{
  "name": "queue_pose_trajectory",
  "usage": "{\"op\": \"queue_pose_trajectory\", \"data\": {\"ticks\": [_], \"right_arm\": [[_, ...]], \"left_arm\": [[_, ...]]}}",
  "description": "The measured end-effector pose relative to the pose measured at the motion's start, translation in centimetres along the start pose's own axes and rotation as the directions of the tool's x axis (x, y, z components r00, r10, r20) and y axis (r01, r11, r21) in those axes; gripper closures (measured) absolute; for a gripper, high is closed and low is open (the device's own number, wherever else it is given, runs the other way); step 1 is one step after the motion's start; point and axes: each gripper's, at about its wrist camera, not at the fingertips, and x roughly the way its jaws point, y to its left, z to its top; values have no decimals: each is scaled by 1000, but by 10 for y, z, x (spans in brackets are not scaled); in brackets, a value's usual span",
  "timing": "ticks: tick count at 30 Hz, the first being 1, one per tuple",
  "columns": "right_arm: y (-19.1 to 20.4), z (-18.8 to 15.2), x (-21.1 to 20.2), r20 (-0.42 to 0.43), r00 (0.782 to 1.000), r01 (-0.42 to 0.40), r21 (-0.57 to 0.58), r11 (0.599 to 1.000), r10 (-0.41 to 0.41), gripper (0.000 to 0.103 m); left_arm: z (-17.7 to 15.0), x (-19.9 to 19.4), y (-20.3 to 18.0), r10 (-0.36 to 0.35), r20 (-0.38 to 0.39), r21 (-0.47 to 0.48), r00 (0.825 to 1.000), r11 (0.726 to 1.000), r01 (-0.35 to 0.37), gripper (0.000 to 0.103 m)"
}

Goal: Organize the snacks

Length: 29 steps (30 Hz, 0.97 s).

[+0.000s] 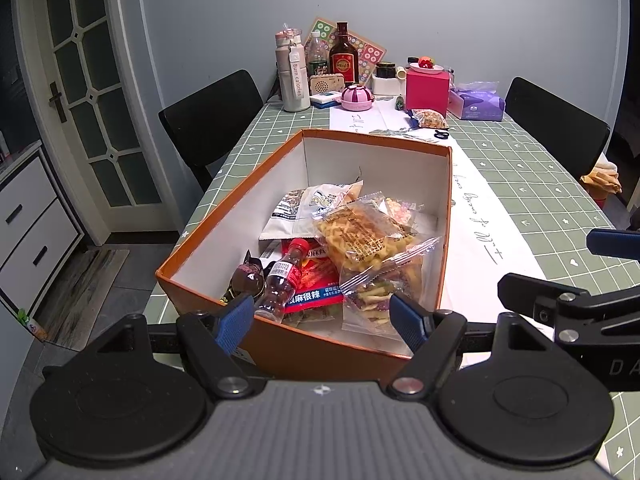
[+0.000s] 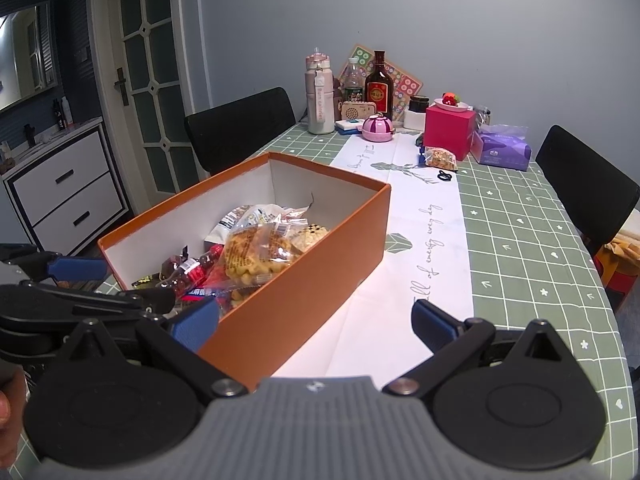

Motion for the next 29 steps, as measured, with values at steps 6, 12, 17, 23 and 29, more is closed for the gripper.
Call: {"op": "queue_pose_trajectory", "data": {"ticks": [6, 12, 17, 23, 29], "right_arm": [[0, 0, 0, 0, 1000, -2, -1, 1000, 2, 3], [0, 0, 0, -1, 1000, -1, 0, 1000, 1, 3], [0, 0, 0, -1, 1000, -1, 0, 1000, 1, 3], [0, -4, 0, -3, 1000, 1, 1, 1000, -1, 3], [-1, -4, -1, 0, 1000, 0, 7, 1000, 0, 3]], "left_arm": [[0, 0, 0, 0, 2, 4, 1000, 1000, 0, 12], [0, 0, 0, 0, 1, 3, 1000, 1000, 0, 13], [0, 0, 0, 0, 2, 3, 1000, 1000, 0, 13], [-1, 4, 7, -42, -22, -54, 999, 998, 41, 13], [-3, -2, 5, -31, 26, -39, 999, 999, 32, 13]]}}
